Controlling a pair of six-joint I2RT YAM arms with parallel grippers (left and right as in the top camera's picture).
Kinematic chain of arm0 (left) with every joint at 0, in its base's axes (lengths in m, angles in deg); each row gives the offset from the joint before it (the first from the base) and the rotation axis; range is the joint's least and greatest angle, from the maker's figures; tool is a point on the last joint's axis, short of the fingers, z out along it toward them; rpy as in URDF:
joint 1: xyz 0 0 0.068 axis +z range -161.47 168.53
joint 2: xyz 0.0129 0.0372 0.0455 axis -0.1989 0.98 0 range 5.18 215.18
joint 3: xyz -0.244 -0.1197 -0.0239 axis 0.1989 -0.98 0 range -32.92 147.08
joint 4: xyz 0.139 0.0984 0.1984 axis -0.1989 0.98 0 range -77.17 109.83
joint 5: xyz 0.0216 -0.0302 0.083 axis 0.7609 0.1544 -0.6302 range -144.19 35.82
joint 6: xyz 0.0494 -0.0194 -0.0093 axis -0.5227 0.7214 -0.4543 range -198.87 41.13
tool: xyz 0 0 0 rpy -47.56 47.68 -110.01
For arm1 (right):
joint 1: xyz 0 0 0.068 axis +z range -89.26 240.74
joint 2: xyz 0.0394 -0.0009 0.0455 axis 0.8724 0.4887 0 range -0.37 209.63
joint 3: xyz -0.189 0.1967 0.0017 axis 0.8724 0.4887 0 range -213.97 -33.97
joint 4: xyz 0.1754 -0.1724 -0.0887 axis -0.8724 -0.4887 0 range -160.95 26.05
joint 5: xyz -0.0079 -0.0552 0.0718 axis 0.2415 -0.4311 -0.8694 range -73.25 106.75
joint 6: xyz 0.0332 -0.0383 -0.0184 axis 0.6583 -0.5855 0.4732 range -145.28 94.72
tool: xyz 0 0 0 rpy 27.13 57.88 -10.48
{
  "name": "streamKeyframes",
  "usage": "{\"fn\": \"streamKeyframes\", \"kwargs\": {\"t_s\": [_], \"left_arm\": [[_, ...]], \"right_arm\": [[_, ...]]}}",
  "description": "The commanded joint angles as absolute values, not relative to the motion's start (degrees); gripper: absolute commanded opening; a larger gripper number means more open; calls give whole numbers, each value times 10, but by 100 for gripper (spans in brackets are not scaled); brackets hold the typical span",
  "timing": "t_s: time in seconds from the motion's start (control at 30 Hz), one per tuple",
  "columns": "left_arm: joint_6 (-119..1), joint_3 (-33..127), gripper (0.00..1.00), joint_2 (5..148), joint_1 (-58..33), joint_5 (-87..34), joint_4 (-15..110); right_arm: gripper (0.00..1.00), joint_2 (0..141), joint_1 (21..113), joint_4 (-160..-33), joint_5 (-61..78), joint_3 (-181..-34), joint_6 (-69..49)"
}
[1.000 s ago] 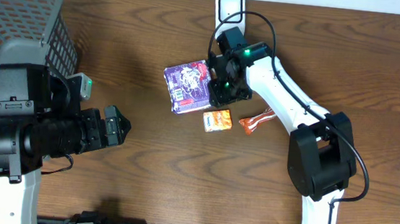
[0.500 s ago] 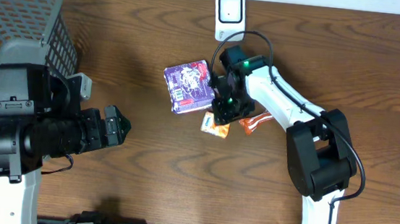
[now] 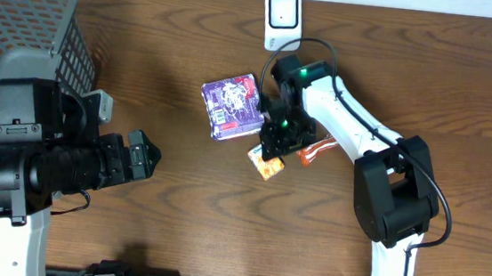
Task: Scan the item barcode
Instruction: 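Lift the small orange-white pack off the table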
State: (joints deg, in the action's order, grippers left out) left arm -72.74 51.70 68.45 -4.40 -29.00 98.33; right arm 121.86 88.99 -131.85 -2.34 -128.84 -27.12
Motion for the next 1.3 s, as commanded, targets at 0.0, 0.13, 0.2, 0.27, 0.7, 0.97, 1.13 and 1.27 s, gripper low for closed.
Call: {"fn": "streamKeyframes", "kwargs": {"t_s": [0.0, 0.13, 0.2, 0.27, 0.7, 0.97, 1.13, 1.27], "left_arm": [[-730, 516, 98, 685, -42, -287, 985], [-730, 516, 98, 685, -42, -287, 985], [-730, 516, 98, 685, -42, -287, 985], [-730, 516, 98, 685, -42, -287, 985], [-730, 516, 98, 685, -42, -287, 985], [-730, 516, 98, 685, -42, -287, 985], [-730, 516, 98, 685, -42, -287, 985], [-730, 516, 98, 685, -42, -287, 985]], "right_arm": [[51, 1218, 888, -1293, -13, -1300, -275], [52, 1218, 888, -1273, -11, -1298, -275], [47, 1219, 888, -1269, -2, -1292, -275], [47, 1219, 888, -1265, 0, -1282, -275], [40, 1219, 888, -1173, -55, -1160, -274], [1, 1219, 884, -1186, -56, -1174, -238], [1, 1219, 851, -1235, -106, -1233, -236], [1, 1219, 801, -1246, -191, -1278, -236]]}}
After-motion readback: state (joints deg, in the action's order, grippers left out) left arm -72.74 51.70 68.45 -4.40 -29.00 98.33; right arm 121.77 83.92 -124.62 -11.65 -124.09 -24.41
